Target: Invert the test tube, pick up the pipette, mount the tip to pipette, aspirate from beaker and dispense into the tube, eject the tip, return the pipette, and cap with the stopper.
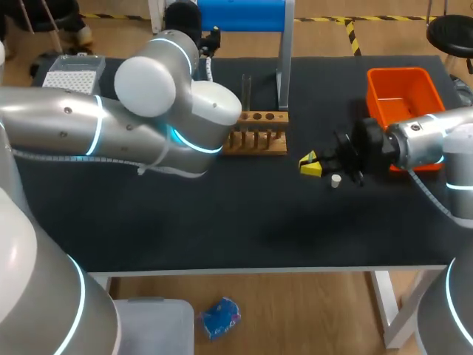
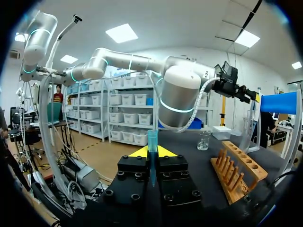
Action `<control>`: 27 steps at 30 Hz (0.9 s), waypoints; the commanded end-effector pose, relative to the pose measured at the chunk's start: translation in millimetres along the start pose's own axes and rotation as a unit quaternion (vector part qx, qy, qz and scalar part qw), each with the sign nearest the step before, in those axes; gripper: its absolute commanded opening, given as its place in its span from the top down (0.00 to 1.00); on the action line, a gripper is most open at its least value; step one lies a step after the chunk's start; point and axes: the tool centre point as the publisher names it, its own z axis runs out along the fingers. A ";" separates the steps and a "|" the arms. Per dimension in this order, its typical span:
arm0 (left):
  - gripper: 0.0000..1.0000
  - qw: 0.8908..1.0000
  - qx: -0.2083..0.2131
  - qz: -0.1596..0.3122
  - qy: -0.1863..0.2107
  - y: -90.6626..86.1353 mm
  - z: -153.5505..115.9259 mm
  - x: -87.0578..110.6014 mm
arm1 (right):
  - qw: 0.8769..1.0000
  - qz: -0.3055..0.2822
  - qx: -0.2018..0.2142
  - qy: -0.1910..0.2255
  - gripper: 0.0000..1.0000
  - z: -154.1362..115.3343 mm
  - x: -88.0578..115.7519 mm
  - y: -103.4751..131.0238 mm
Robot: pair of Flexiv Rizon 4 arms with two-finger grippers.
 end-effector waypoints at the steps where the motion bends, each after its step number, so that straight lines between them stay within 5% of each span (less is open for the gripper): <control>1: 0.27 1.000 0.003 -0.002 -0.016 3.6 10.4 2.8 | 1.000 0.000 0.001 0.001 1.00 -1.0 0.3 0.5; 12: 0.51 1.000 -0.002 -0.005 -0.025 6.2 22.1 -2.7 | 1.000 0.000 0.001 0.001 1.00 -1.0 0.3 0.5; 27: 0.51 0.999 -0.002 -0.009 -0.033 6.2 35.2 -14.6 | 1.000 0.000 0.001 0.001 1.00 -1.0 0.3 0.5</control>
